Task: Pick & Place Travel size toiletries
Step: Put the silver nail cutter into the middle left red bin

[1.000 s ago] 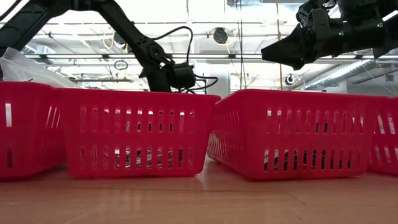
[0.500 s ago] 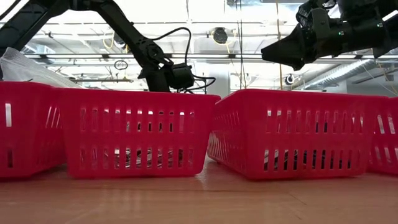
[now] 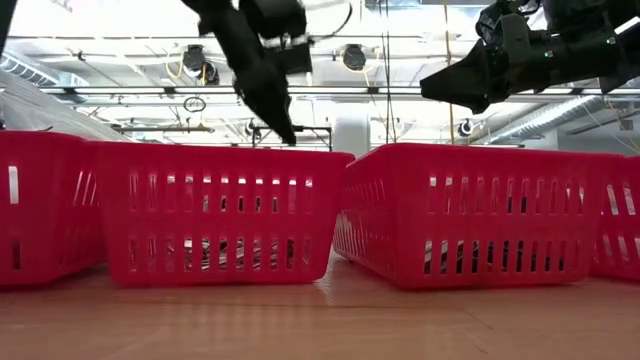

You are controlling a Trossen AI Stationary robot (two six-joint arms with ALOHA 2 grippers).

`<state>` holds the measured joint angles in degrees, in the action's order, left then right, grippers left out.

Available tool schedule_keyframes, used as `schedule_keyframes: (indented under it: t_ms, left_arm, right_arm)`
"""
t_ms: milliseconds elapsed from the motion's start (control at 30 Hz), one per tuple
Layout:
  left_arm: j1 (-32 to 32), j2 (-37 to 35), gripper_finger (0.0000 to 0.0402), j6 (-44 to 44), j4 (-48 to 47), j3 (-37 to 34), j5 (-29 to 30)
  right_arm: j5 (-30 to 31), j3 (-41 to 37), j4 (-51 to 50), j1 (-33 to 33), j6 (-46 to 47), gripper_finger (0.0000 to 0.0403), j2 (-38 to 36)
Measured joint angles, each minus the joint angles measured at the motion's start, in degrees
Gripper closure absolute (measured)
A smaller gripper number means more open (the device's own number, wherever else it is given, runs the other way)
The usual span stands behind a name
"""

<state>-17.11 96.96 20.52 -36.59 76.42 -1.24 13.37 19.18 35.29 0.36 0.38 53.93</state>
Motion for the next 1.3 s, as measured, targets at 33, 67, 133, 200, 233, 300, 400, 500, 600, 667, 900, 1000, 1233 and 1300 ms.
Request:
schedule_keyframes:
  t_ms: [33,67,133,200,233,300,400,500,600,667,900,1000,1233,1300]
  left_arm:
    - [1.72,-1.0,0.0366,-0.49,-0.81,-0.01,-0.06]
    - [3.59,-1.83,0.0366,-1.17,-1.3,-0.04,-0.06]
    - [7.36,-3.28,0.0366,-2.55,-2.2,-0.04,-0.19]
    - [11.13,-4.28,0.0366,-4.39,-3.24,-0.02,-0.23]
    - [13.07,-4.4,0.0366,-5.53,-3.87,-0.02,-0.23]
    - [16.85,-4.29,0.0366,-7.59,-5.47,-0.02,-0.23]
    - [21.95,-4.1,0.0366,-11.02,-7.43,-0.1,-0.26]
    - [26.34,-3.94,0.0366,-15.5,-6.53,-1.51,-0.27]
    - [30.1,-3.93,0.0366,-20.82,-3.43,-3.87,-0.13]
    - [32.22,-3.97,0.0366,-23.87,1.03,-6.27,0.45]
    - [36.93,-3.99,0.0366,-35.51,13.01,-14.51,0.74]
    - [37.76,-3.95,0.0366,-38.77,16.88,-17.29,0.73]
    - [37.03,-3.99,0.0365,-43.54,21.73,-22.23,-0.23]
    - [36.43,-3.99,0.0365,-45.47,21.28,-22.77,-0.32]
  right_arm:
    - [0.0,0.0,0.02,0.0,0.0,0.0273,0.0]
    - [0.0,0.0,0.02,-0.02,0.02,0.0273,0.0]
    - [0.02,0.0,0.02,-0.01,0.04,0.0273,0.0]
    - [0.0,0.0,0.09,0.0,0.42,0.0273,0.0]
    - [0.0,0.0,0.19,0.0,0.46,0.0273,0.0]
    - [0.0,0.0,0.28,0.0,0.48,0.0273,0.0]
    - [0.0,0.0,0.48,0.0,0.47,0.0273,0.0]
    - [0.0,0.0,0.48,0.0,0.48,0.0273,0.0]
    - [0.0,0.0,0.48,0.0,0.48,0.0273,0.0]
    - [0.0,0.0,0.48,-0.01,0.52,0.0273,0.0]
    - [-0.15,0.0,0.48,0.0,3.34,0.0273,0.0]
    - [-0.16,0.0,0.47,0.06,3.5,0.0273,0.0]
    - [-0.17,0.0,0.79,0.11,3.52,0.0273,0.0]
    - [-0.17,0.0,0.79,0.11,3.52,0.0273,0.0]
